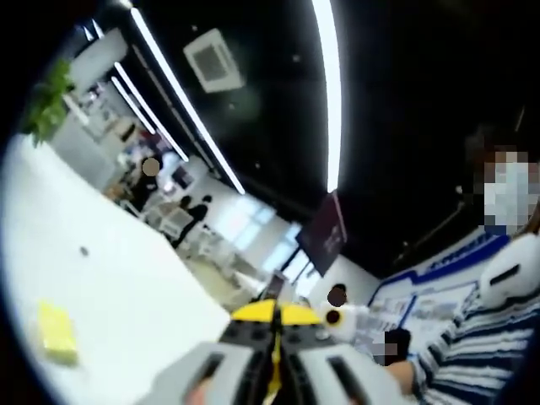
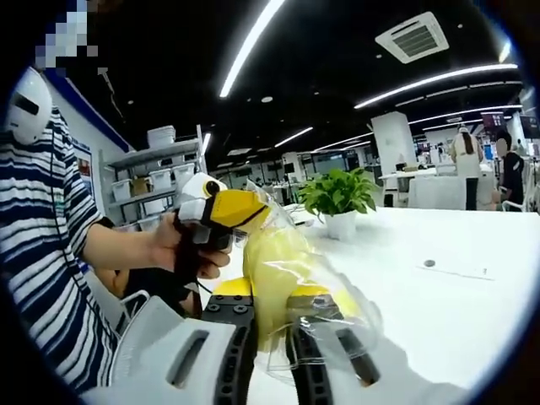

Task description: Compare the silicone blocks by pressing each to a similar depth, holding the contact briefly, and releasing to observe deformation and rebound differences across the visible hardness samples.

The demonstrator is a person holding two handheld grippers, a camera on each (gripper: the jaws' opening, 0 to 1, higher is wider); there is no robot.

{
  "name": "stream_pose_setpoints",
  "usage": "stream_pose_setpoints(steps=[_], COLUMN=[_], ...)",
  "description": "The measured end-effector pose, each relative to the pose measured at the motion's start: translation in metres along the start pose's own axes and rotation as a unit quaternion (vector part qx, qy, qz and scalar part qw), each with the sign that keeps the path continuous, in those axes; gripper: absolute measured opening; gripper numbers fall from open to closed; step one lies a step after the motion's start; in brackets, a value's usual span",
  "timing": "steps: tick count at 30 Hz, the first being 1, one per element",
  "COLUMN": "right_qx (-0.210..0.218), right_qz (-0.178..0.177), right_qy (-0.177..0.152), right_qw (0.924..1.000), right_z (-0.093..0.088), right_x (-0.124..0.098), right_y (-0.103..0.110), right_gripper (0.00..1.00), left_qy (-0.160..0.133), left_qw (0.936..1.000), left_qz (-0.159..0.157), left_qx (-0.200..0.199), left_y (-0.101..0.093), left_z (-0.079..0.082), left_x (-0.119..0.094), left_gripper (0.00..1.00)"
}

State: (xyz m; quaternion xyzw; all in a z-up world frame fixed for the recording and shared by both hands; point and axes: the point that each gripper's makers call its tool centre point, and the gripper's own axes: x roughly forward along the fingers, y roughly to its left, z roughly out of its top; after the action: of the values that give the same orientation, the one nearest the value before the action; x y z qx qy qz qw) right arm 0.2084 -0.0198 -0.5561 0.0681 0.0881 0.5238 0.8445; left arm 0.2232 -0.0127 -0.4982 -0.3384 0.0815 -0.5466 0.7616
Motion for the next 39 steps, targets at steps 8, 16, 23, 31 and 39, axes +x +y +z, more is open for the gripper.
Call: stream_pose_setpoints(steps=[8, 16, 23, 31, 39], right_qx=[0.060, 0.061, 0.069, 0.069, 0.062], right_qz=[-0.006, -0.016, -0.015, -0.013, -0.011], right_qy=[-0.027, -0.036, -0.032, -0.033, -0.031], right_qw=[0.9978, 0.9974, 0.9970, 0.9970, 0.9975], right_z=[0.003, 0.005, 0.008, 0.009, 0.006], right_x=[-0.010, -0.019, -0.022, -0.018, -0.011], right_y=[-0.007, -0.006, -0.010, -0.010, -0.008], right_gripper=[0.11, 0.13, 0.16, 0.19, 0.22], left_qy=[-0.011, -0.004, -0.006, -0.011, -0.012], left_qw=[0.9991, 0.9992, 0.9990, 0.9989, 0.9989], left_qz=[0.012, 0.004, -0.003, -0.005, -0.003], left_qx=[-0.040, -0.040, -0.044, -0.044, -0.045], left_y=[-0.002, -0.008, -0.010, -0.011, -0.011], left_z=[-0.002, -0.005, -0.004, -0.001, 0.001], left_x=[0.015, 0.020, 0.024, 0.021, 0.016], left_gripper=[0.00, 0.00, 0.00, 0.00, 0.00])
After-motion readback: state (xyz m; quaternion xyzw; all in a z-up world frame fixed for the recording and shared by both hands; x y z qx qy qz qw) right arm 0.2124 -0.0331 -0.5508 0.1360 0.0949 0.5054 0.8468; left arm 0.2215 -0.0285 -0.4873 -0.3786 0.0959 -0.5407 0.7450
